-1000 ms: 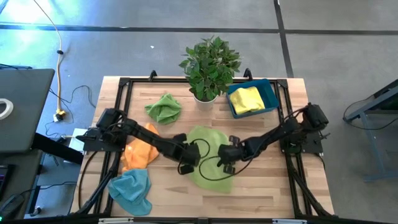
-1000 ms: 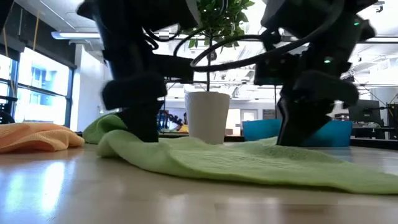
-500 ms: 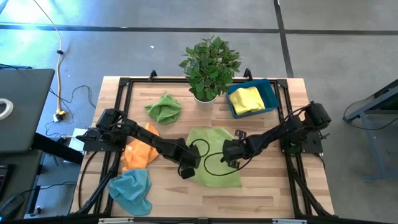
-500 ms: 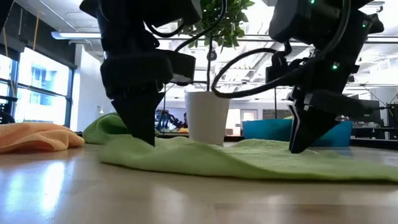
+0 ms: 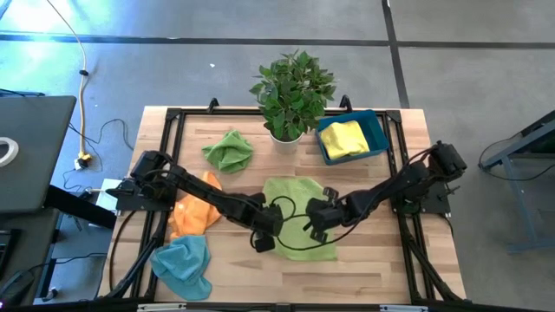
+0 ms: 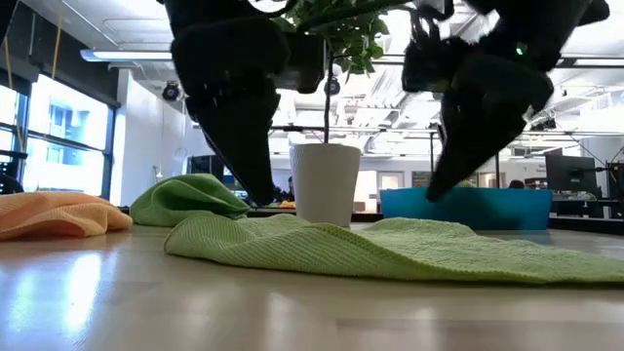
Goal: Sort microfiber towel by color & place in baskets
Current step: Fold the light green towel
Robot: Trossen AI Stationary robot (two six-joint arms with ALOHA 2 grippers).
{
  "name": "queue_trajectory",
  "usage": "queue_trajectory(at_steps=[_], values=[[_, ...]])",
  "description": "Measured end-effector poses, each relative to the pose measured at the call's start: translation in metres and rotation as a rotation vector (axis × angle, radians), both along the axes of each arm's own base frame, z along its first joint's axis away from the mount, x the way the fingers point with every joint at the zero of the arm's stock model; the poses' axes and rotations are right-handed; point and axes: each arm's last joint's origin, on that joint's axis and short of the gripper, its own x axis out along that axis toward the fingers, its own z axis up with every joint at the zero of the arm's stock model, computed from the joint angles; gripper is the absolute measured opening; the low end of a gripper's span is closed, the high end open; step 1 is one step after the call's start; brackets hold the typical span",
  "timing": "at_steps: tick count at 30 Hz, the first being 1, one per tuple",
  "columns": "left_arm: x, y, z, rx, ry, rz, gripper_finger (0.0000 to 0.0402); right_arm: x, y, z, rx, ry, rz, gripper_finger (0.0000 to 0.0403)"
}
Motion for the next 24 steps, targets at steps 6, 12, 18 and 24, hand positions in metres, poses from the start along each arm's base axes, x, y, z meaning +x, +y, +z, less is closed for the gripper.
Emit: queue_trajectory(at_steps=[6, 12, 18, 24], values=[[0.004, -0.002, -0.002, -0.010, -0.037, 0.021, 0.0110, 0.004, 0.002, -0.017, -0.003, 0.029, -0.025, 0.0078], [0.000, -0.011, -0.006, 0.028, -0.041, 0.075, 0.0110, 0.009, 0.003, -0.032, -0.011, 0.047, -0.024, 0.0078], [-0.002, -0.020, -0.006, 0.025, -0.057, 0.111, 0.0110, 0.010, 0.003, -0.035, -0.019, 0.048, -0.026, 0.0078], [-0.005, -0.031, -0.006, 0.056, -0.082, 0.154, 0.0110, 0.010, 0.003, -0.035, -0.019, 0.047, -0.026, 0.0078]])
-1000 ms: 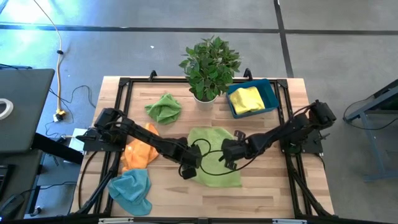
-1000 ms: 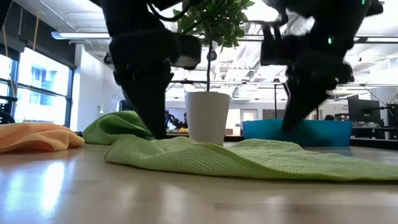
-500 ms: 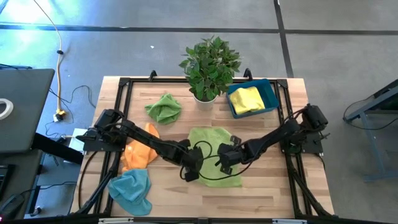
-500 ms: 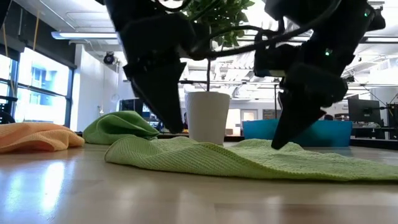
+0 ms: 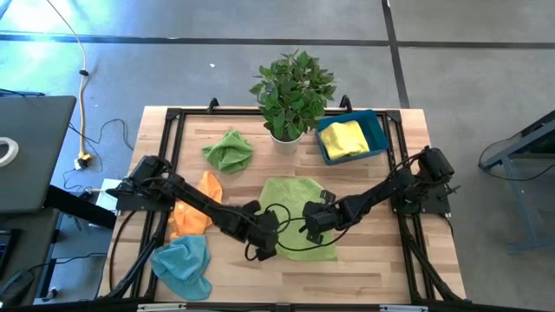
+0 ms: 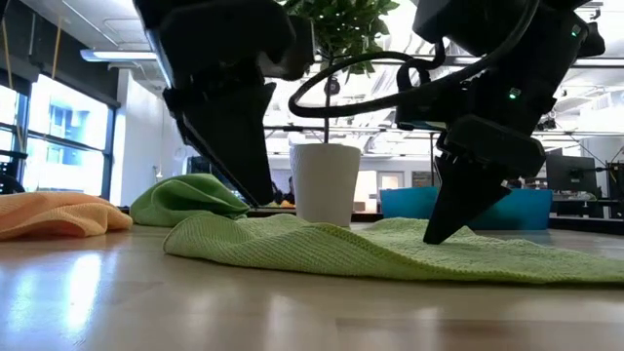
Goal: Sort microfiber towel by color & place in baskets
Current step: Fold the light green towel
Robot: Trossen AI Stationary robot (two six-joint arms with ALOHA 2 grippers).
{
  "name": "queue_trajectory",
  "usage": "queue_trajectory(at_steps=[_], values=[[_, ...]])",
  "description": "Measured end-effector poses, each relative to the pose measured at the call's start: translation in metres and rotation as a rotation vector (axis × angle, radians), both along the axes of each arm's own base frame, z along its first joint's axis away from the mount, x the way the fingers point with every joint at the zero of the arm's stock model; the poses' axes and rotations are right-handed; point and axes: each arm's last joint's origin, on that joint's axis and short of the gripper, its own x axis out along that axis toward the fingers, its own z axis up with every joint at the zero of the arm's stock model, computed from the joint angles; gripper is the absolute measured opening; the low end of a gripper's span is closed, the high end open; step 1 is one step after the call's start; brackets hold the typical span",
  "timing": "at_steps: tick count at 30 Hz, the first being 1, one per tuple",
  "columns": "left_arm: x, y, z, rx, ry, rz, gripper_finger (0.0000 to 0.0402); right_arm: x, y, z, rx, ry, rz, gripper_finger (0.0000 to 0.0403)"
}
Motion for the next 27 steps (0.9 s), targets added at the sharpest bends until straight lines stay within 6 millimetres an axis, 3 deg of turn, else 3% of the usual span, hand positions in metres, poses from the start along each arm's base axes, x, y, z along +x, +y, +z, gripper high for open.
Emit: queue_trajectory(at_steps=[7, 14, 27], values=[[-0.003, -0.007, -0.011, 0.030, 0.025, 0.051, 0.0110, 0.000, 0.000, 0.000, 0.001, -0.003, 0.000, 0.0078], [-0.003, -0.016, -0.026, -0.057, 0.052, 0.092, 0.0110, 0.001, 0.000, 0.000, 0.009, -0.006, 0.003, 0.0078], [-0.019, -0.068, -0.019, -0.266, 0.111, -0.088, 0.0110, 0.001, -0.003, -0.001, 0.010, 0.008, 0.003, 0.0078]])
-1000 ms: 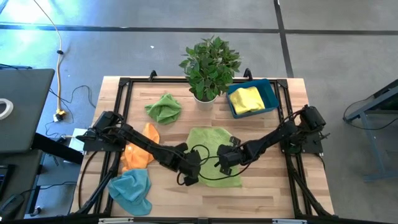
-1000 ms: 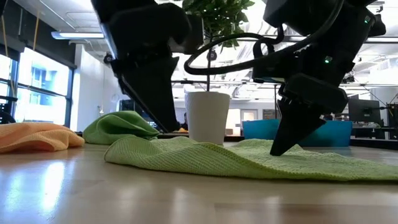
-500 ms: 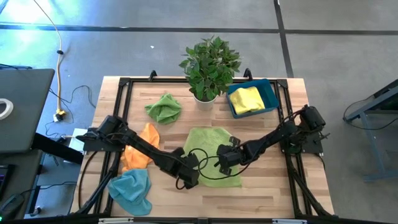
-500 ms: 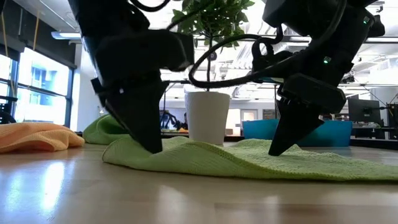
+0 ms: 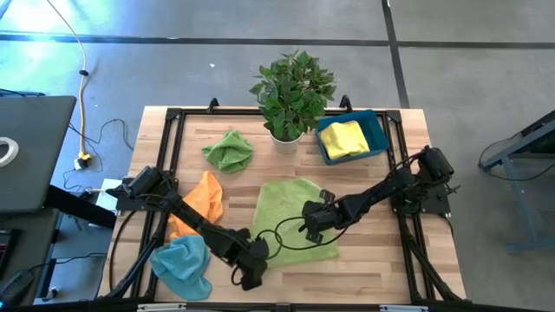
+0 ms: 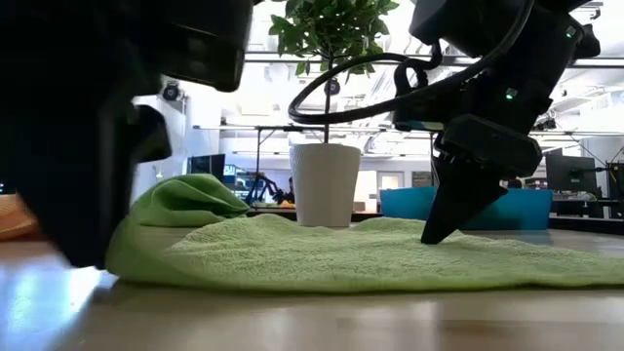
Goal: Sort microfiber towel by color & place in baskets
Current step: Fold the light green towel
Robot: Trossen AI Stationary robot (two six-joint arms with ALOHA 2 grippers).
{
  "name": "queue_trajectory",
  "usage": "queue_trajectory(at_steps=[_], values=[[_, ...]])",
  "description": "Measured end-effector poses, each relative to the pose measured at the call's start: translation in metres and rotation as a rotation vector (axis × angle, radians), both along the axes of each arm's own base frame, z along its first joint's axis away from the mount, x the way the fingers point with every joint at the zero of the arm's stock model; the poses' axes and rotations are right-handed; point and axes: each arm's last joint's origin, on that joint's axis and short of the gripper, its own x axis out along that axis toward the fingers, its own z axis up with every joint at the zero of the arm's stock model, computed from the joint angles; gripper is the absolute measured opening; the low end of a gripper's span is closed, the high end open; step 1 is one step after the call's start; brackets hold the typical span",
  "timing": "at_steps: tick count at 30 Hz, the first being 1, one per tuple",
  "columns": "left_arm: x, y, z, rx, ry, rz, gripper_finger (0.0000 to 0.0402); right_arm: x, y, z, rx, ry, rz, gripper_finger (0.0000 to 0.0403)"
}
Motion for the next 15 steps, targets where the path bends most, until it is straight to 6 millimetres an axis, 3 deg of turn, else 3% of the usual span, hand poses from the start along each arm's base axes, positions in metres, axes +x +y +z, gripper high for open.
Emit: queue_trajectory(at_steps=[10, 15], values=[[0.014, -0.009, 0.020, 0.041, -0.123, -0.058, 0.0110, 0.000, 0.000, 0.000, -0.008, 0.003, 0.019, 0.0078], [0.014, -0.010, 0.021, 0.078, -0.144, -0.113, 0.0112, 0.000, 0.000, 0.000, -0.004, 0.004, 0.020, 0.0078]])
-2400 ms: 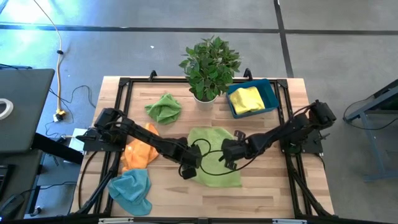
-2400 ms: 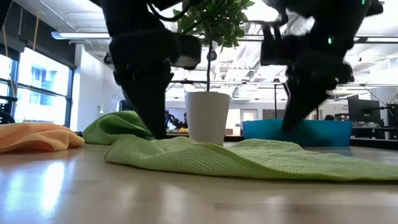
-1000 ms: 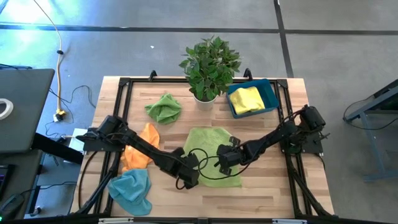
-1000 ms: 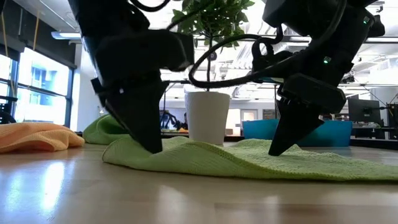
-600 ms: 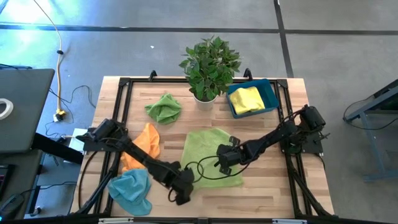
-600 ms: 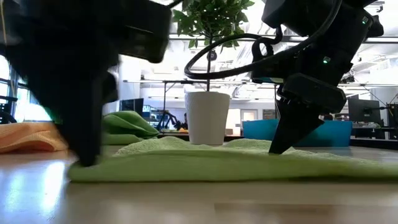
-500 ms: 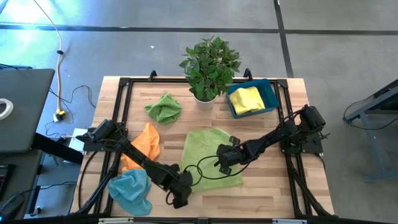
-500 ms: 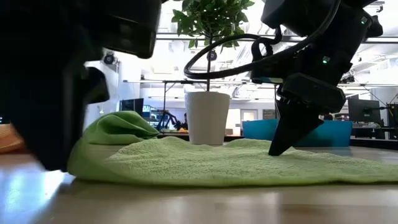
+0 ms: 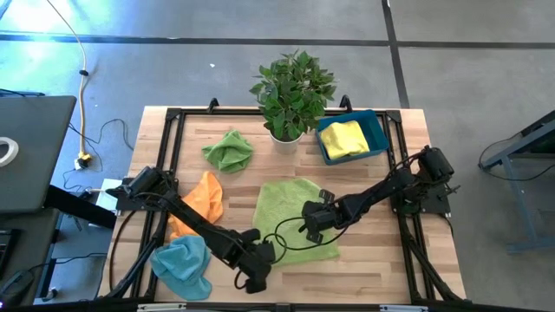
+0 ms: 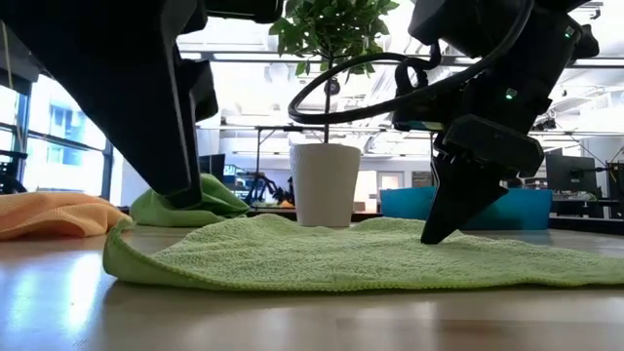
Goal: Sort microfiber towel by color & place in baskets
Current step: Fold the light green towel
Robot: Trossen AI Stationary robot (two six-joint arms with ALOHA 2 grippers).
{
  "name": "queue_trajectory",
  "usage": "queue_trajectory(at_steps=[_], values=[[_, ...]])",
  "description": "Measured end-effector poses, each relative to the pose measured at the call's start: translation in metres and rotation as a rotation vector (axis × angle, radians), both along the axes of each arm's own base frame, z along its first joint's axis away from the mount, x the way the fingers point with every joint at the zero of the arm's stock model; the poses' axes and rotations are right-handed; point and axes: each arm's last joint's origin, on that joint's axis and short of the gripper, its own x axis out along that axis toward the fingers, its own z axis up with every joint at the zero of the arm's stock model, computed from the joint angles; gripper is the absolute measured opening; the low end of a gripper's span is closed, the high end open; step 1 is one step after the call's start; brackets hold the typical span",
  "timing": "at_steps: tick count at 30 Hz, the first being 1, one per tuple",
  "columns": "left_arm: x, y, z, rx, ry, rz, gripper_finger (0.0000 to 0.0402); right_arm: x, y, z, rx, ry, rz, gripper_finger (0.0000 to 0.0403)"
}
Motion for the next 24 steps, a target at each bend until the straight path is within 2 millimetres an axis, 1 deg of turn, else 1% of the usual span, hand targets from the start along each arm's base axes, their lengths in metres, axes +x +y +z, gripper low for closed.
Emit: queue_trajectory(at_steps=[6, 11, 15, 19, 24], values=[[-0.001, -0.009, 0.001, 0.023, -0.027, -0.163, 0.0134, 0.000, 0.000, 0.000, 0.003, 0.000, 0.001, 0.0078], [-0.001, -0.010, 0.001, 0.110, -0.057, -0.244, 0.0157, 0.000, 0.000, 0.000, 0.003, 0.001, 0.001, 0.0078], [-0.002, -0.009, -0.002, 0.197, -0.063, -0.291, 0.0163, 0.000, 0.000, 0.000, 0.005, 0.000, 0.001, 0.0078], [-0.003, -0.009, -0.004, 0.223, -0.060, -0.295, 0.0161, 0.000, 0.000, 0.000, 0.006, 0.000, 0.002, 0.0078], [-0.003, -0.011, -0.006, 0.183, -0.051, -0.238, 0.0161, 0.000, 0.000, 0.000, 0.006, 0.000, 0.002, 0.0078]])
